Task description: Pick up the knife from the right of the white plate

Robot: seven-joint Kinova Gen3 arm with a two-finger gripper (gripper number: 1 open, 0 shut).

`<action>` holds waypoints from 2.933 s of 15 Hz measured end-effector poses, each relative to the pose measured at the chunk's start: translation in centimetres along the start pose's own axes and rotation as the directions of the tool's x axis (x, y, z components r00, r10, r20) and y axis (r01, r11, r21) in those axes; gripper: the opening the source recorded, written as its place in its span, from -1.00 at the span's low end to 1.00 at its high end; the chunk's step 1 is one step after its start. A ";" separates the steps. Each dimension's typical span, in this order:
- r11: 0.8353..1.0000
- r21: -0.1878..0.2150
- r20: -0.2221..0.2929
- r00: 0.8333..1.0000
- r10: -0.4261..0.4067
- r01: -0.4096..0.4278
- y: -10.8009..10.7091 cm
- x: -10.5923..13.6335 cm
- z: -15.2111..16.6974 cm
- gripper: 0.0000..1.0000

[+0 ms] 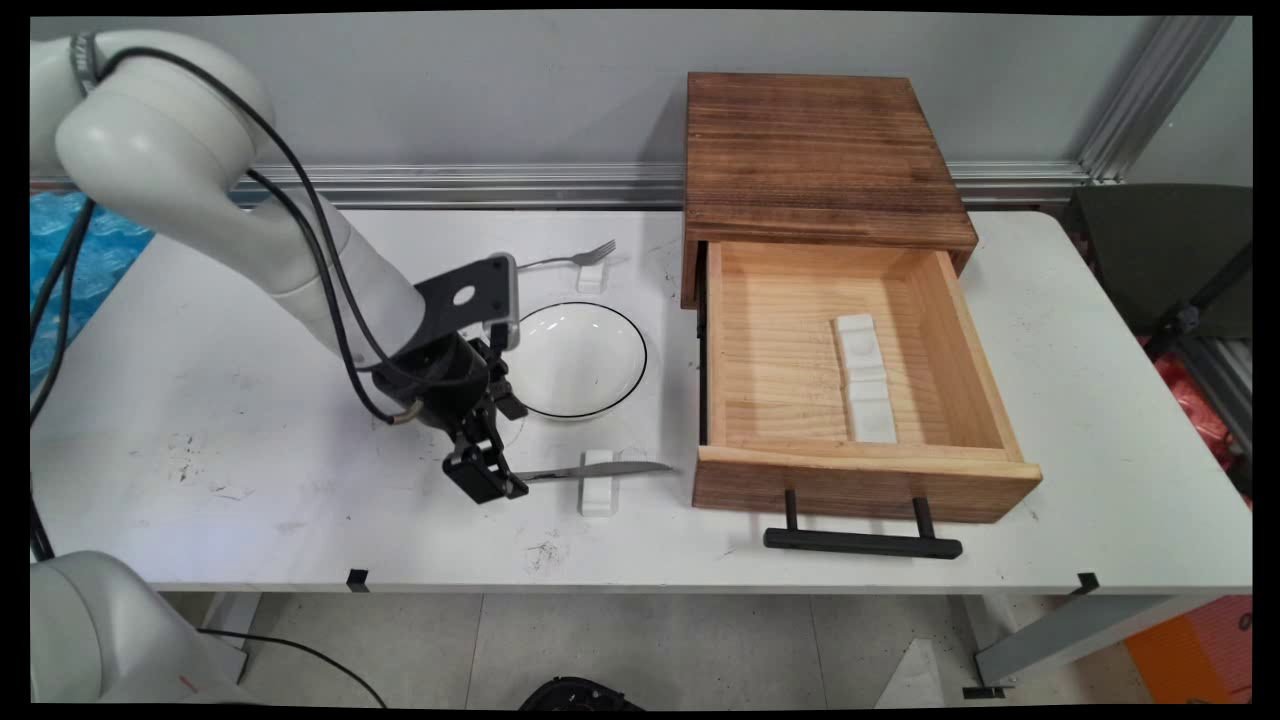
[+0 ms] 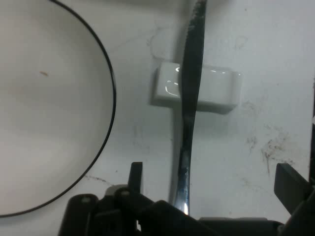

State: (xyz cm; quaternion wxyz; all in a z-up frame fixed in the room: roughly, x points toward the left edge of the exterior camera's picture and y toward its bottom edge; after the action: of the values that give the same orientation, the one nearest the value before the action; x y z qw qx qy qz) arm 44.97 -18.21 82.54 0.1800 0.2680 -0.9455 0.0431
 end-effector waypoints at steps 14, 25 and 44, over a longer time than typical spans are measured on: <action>0.997 0.037 -0.024 0.998 0.063 -0.062 -0.4 -0.1 4.9 1.00; 0.999 0.042 -0.038 0.999 0.026 -0.025 -0.5 0.3 7.1 1.00; 0.999 0.026 -0.032 0.999 0.021 -0.021 -0.8 0.2 7.0 -1.00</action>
State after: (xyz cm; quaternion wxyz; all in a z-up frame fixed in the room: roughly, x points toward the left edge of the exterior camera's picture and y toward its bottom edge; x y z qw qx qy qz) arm 43.02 -20.25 76.04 0.1912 0.2596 -0.9446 0.0615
